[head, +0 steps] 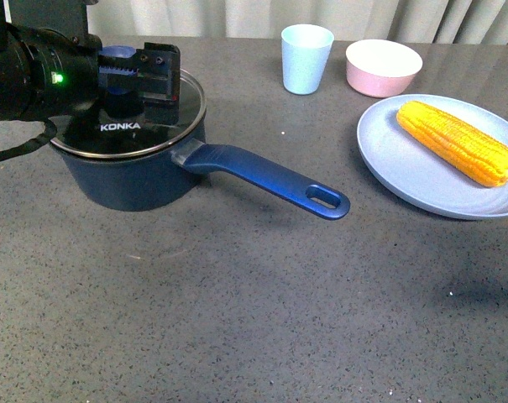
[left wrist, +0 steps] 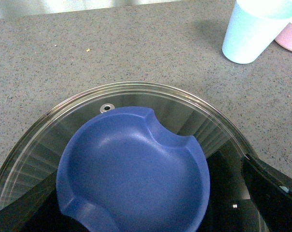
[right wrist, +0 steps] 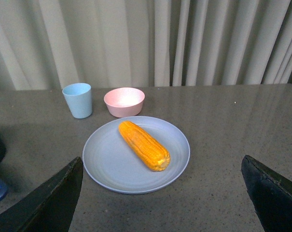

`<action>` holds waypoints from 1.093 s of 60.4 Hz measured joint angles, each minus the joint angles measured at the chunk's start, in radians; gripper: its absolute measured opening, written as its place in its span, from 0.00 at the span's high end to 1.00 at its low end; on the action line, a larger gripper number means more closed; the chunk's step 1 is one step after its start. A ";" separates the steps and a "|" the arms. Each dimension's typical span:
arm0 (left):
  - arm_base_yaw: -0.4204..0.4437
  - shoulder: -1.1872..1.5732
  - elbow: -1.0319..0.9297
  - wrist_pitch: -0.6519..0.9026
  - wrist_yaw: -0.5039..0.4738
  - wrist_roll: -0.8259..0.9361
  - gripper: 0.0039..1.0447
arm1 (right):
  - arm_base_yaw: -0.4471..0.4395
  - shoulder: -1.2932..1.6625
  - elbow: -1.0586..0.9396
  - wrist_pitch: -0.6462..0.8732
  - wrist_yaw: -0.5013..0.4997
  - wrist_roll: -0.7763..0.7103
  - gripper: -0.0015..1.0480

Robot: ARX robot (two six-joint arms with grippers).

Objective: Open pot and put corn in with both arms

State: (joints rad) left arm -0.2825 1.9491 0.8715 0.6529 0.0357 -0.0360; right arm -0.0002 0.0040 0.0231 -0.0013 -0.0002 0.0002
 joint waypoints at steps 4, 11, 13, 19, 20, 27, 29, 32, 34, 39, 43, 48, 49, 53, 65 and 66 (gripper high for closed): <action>0.000 0.007 0.006 0.000 -0.004 -0.003 0.08 | 0.000 0.000 0.000 0.000 0.000 0.000 0.09; 0.000 0.020 0.017 0.000 -0.008 -0.004 0.08 | 0.000 0.000 0.000 0.000 0.000 0.000 0.09; 0.000 0.021 0.019 0.001 -0.009 -0.006 0.08 | 0.000 0.000 0.000 0.000 0.000 0.000 0.09; 0.001 0.027 0.024 0.002 -0.010 -0.008 0.08 | 0.000 0.000 0.000 0.000 0.000 0.000 0.09; 0.001 0.029 0.024 0.003 -0.010 -0.008 0.08 | 0.000 0.000 0.000 0.000 0.000 0.000 0.09; 0.001 0.033 0.026 0.012 -0.013 -0.010 0.08 | 0.000 0.000 0.000 0.000 0.000 0.000 0.09; 0.001 0.034 0.026 0.013 -0.013 -0.010 0.08 | 0.000 0.000 0.000 0.000 0.000 0.000 0.09; 0.001 0.034 0.026 0.014 -0.014 -0.010 0.08 | 0.000 0.000 0.000 0.000 0.000 0.000 0.09; 0.001 0.034 0.026 0.015 -0.015 -0.010 0.08 | 0.000 0.000 0.000 0.000 0.000 0.000 0.09; 0.003 0.034 0.026 0.015 -0.029 -0.011 0.19 | 0.000 0.000 0.000 0.000 0.000 0.000 0.09; 0.006 0.035 0.026 0.015 -0.036 -0.013 0.29 | 0.000 0.000 0.000 0.000 0.000 0.000 0.09; 0.010 0.035 0.026 0.015 -0.040 -0.013 0.42 | 0.000 0.000 0.000 0.000 0.000 0.000 0.09; 0.010 0.035 0.026 0.015 -0.040 -0.013 0.42 | 0.000 0.000 0.000 0.000 0.000 0.000 0.09; 0.010 0.035 0.026 0.015 -0.041 -0.013 0.44 | 0.000 0.000 0.000 0.000 0.000 0.000 0.09; 0.011 0.029 0.024 0.014 -0.037 -0.018 0.44 | 0.000 0.000 0.000 0.000 0.000 0.000 0.09; 0.011 0.028 0.024 0.013 -0.035 -0.019 0.44 | 0.000 0.000 0.000 0.000 0.000 0.000 0.09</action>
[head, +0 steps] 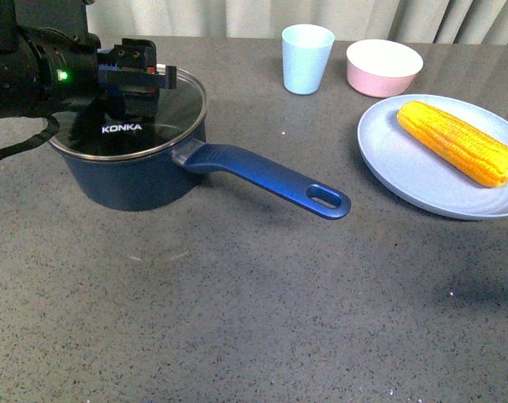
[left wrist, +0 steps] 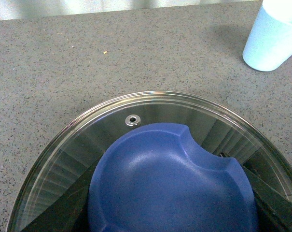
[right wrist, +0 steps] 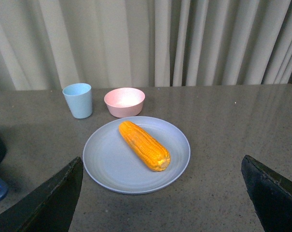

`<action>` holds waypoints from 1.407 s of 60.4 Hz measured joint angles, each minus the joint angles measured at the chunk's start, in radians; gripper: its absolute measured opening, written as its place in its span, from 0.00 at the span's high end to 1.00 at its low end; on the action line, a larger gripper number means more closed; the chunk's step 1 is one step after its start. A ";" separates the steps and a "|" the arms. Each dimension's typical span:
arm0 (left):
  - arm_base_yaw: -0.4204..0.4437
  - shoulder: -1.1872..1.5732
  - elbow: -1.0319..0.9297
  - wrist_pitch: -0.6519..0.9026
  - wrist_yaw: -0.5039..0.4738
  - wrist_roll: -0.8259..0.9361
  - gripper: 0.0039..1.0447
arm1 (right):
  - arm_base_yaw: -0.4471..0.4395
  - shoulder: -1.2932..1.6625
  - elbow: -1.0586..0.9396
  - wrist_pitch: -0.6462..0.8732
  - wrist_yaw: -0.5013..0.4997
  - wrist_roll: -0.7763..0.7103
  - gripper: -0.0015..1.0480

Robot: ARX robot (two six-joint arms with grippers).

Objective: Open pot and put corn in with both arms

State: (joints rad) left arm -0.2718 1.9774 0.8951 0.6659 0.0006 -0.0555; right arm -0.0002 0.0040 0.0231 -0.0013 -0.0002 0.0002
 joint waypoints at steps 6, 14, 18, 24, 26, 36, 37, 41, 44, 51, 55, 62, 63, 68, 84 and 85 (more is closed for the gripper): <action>0.001 -0.029 -0.013 -0.018 0.030 -0.026 0.44 | 0.000 0.000 0.000 0.000 0.000 0.000 0.09; 0.002 -0.088 -0.025 -0.043 0.045 -0.047 0.44 | 0.000 0.000 0.000 0.000 0.000 0.000 0.09; 0.010 -0.124 -0.028 -0.052 0.048 -0.053 0.44 | 0.000 0.000 0.000 0.000 0.000 0.000 0.09; 0.051 -0.177 -0.032 -0.047 0.041 -0.051 0.44 | 0.000 0.000 0.000 0.000 0.000 0.000 0.09; 0.066 -0.180 -0.032 -0.043 0.037 -0.049 0.44 | 0.000 0.000 0.000 0.000 0.000 0.000 0.09; 0.182 -0.161 -0.029 -0.028 0.015 -0.023 0.44 | 0.000 0.000 0.000 0.000 0.000 0.000 0.09; 0.187 -0.160 -0.029 -0.027 0.014 -0.023 0.44 | 0.000 0.000 0.000 0.000 0.000 0.000 0.09; 0.243 -0.130 -0.014 -0.011 -0.008 -0.016 0.44 | 0.000 0.000 0.000 0.000 0.000 0.000 0.09; 0.274 -0.110 -0.005 -0.004 -0.019 -0.016 0.44 | 0.000 0.000 0.000 0.000 0.000 0.000 0.09; 0.351 -0.061 0.006 0.016 -0.042 -0.021 0.44 | 0.000 0.000 0.000 0.000 0.000 0.000 0.09; 0.376 -0.042 0.009 0.029 -0.047 -0.021 0.44 | 0.000 0.000 0.000 0.000 0.000 0.000 0.09; 0.419 0.022 0.009 0.074 -0.055 -0.029 0.44 | 0.000 0.000 0.000 0.000 0.000 0.000 0.09; 0.425 0.033 0.009 0.082 -0.055 -0.032 0.44 | 0.000 0.000 0.000 0.000 0.000 0.000 0.09; 0.439 0.067 0.006 0.109 -0.060 -0.038 0.44 | 0.000 0.000 0.000 0.000 0.000 0.000 0.09; 0.470 0.171 -0.020 0.211 -0.084 -0.048 0.44 | 0.000 0.000 0.000 0.000 0.000 0.000 0.09; 0.471 0.178 -0.023 0.219 -0.083 -0.049 0.44 | 0.000 0.000 0.000 0.000 0.000 0.000 0.09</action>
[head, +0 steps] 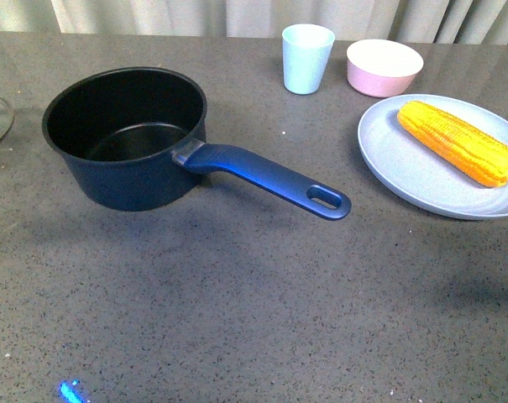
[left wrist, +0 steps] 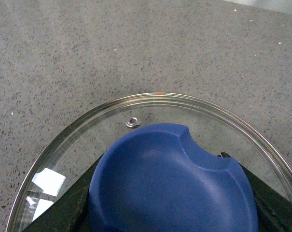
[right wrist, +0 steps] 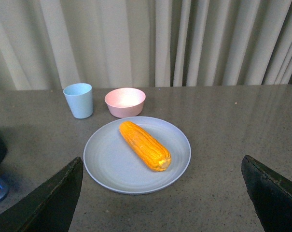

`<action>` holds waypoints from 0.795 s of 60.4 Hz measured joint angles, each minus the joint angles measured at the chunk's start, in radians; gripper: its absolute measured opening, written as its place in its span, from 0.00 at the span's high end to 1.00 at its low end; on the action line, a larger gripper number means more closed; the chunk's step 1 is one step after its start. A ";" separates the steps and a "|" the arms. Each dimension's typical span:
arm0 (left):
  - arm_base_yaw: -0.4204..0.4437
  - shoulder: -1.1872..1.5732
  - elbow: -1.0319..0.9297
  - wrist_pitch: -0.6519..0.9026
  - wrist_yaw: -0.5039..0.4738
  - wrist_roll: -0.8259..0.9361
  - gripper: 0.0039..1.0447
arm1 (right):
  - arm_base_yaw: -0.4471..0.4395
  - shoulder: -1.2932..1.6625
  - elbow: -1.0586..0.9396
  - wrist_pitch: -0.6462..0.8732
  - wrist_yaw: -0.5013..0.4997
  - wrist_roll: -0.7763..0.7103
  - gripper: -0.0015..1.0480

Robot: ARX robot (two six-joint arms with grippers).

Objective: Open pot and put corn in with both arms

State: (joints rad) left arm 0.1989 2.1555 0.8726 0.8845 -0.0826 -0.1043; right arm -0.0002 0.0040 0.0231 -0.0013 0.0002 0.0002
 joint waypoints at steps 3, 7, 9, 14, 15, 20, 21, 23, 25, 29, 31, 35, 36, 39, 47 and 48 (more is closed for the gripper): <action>0.002 0.021 -0.008 0.023 0.000 -0.003 0.44 | 0.000 0.000 0.000 0.000 0.000 0.000 0.09; 0.003 0.050 -0.014 0.054 0.001 -0.005 0.44 | 0.000 0.000 0.000 0.000 0.000 0.000 0.09; 0.004 0.055 -0.014 0.059 0.001 -0.006 0.44 | 0.000 0.000 0.000 0.000 0.000 0.000 0.09; 0.004 0.075 -0.015 0.078 0.004 -0.006 0.44 | 0.000 0.000 0.000 0.000 0.000 0.000 0.09; 0.004 0.081 -0.015 0.082 0.005 -0.006 0.44 | 0.000 0.000 0.000 0.000 0.000 0.000 0.09; 0.003 0.094 -0.015 0.097 0.007 -0.003 0.44 | 0.000 0.000 0.000 0.000 0.000 0.000 0.09; 0.003 0.095 -0.015 0.098 0.007 -0.004 0.44 | 0.000 0.000 0.000 0.000 0.000 0.000 0.09; 0.001 0.097 -0.015 0.102 0.012 -0.005 0.44 | 0.000 0.000 0.000 0.000 0.000 0.000 0.09; -0.001 0.101 -0.015 0.105 0.014 -0.004 0.44 | 0.000 0.000 0.000 0.000 0.000 0.000 0.09; -0.006 0.105 -0.015 0.110 0.008 -0.002 0.44 | 0.000 0.000 0.000 0.000 0.000 0.000 0.09; -0.008 0.107 -0.015 0.111 0.007 -0.002 0.44 | 0.000 0.000 0.000 0.000 0.000 0.000 0.09; -0.011 0.110 -0.015 0.116 0.006 -0.002 0.44 | 0.000 0.000 0.000 0.000 0.000 0.000 0.09; -0.011 0.112 -0.015 0.118 0.006 -0.002 0.44 | 0.000 0.000 0.000 0.000 0.000 0.000 0.09; -0.012 0.114 -0.015 0.119 0.006 0.000 0.44 | 0.000 0.000 0.000 0.000 0.000 0.000 0.09; -0.014 0.121 -0.015 0.132 0.007 0.009 0.44 | 0.000 0.000 0.000 0.000 0.000 0.000 0.09; -0.015 0.121 -0.015 0.134 0.007 0.010 0.44 | 0.000 0.000 0.000 0.000 0.000 0.000 0.09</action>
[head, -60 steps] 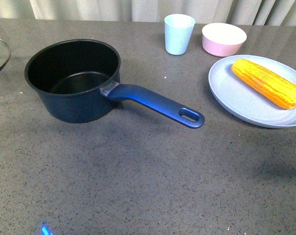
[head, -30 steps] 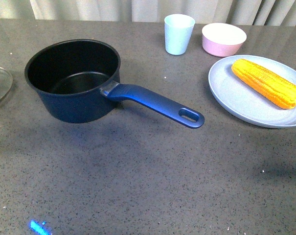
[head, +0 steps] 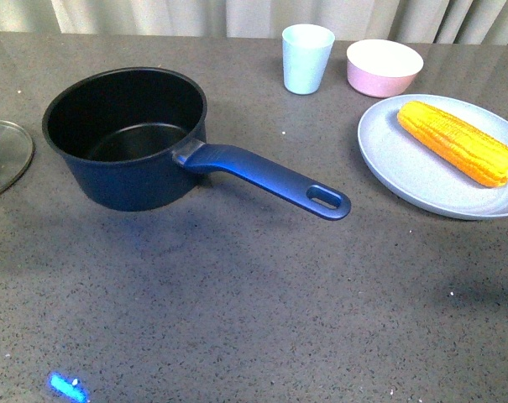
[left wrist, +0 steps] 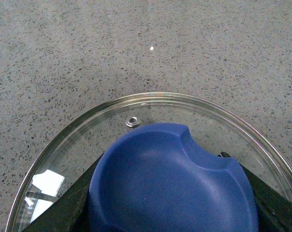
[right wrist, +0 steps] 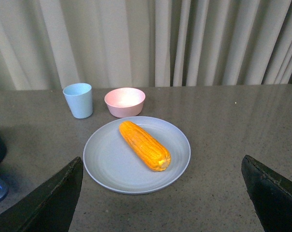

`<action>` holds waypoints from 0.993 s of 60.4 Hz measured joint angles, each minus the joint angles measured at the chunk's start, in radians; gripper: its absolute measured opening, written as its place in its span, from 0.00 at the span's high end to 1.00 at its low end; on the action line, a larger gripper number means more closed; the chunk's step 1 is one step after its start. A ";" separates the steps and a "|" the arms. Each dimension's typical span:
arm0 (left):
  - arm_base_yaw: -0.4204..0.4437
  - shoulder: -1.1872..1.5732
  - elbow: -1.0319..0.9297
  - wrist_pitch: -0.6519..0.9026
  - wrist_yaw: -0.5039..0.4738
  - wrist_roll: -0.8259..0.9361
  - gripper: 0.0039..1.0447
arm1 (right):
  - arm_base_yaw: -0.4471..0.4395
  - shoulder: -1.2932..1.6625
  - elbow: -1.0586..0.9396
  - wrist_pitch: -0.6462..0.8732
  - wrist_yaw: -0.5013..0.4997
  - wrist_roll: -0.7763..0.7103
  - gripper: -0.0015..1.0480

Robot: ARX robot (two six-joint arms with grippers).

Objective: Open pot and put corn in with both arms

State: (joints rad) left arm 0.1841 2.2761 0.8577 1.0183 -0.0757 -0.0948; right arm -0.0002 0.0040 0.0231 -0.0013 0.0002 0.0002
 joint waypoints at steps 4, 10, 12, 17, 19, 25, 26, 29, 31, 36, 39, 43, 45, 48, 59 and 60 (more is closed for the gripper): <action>0.000 0.002 0.000 0.005 0.001 0.002 0.44 | 0.000 0.000 0.000 0.000 0.000 0.000 0.09; -0.001 0.004 0.000 0.008 0.008 0.001 0.29 | 0.000 0.000 0.000 0.000 0.000 0.000 0.09; -0.002 0.004 0.000 0.008 0.010 0.001 0.26 | 0.000 0.000 0.000 0.000 0.000 0.000 0.09; -0.003 0.004 -0.001 0.010 0.014 0.002 0.14 | 0.000 0.000 0.000 0.000 0.000 0.000 0.09; -0.003 0.004 -0.002 0.011 0.016 0.002 0.09 | 0.000 0.000 0.000 0.000 0.000 0.000 0.09; -0.004 0.004 -0.009 0.017 0.016 0.009 0.09 | 0.000 0.000 0.000 0.000 0.000 0.000 0.09; -0.004 0.004 -0.010 0.018 0.017 0.011 0.09 | 0.000 0.000 0.000 0.000 0.000 0.000 0.09; -0.004 0.004 -0.016 0.022 0.016 0.017 0.08 | 0.000 0.000 0.000 0.000 0.000 0.000 0.09; -0.004 0.003 -0.020 0.023 0.016 0.020 0.08 | 0.000 0.000 0.000 0.000 0.000 0.000 0.09; -0.003 -0.008 -0.037 0.024 0.015 0.024 0.08 | 0.000 0.000 0.000 0.000 0.000 0.000 0.09; -0.002 -0.018 -0.050 0.027 0.015 0.024 0.08 | 0.000 0.000 0.000 0.000 0.000 0.000 0.09; -0.001 -0.035 -0.072 0.029 0.016 0.025 0.08 | 0.000 0.000 0.000 0.000 0.000 0.000 0.09; 0.000 -0.045 -0.082 0.030 0.016 0.026 0.08 | 0.000 0.000 0.000 0.000 0.000 0.000 0.09; 0.000 -0.059 -0.093 0.030 0.019 0.027 0.08 | 0.000 0.000 0.000 0.000 0.000 0.000 0.09; -0.004 -0.120 -0.127 0.023 0.023 0.035 0.08 | 0.000 0.000 0.000 0.000 0.000 0.000 0.09; -0.005 -0.129 -0.132 0.019 0.023 0.035 0.08 | 0.000 0.000 0.000 0.000 0.000 0.000 0.09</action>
State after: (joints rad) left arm 0.1791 2.1475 0.7261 1.0370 -0.0525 -0.0597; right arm -0.0002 0.0040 0.0231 -0.0013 0.0002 0.0002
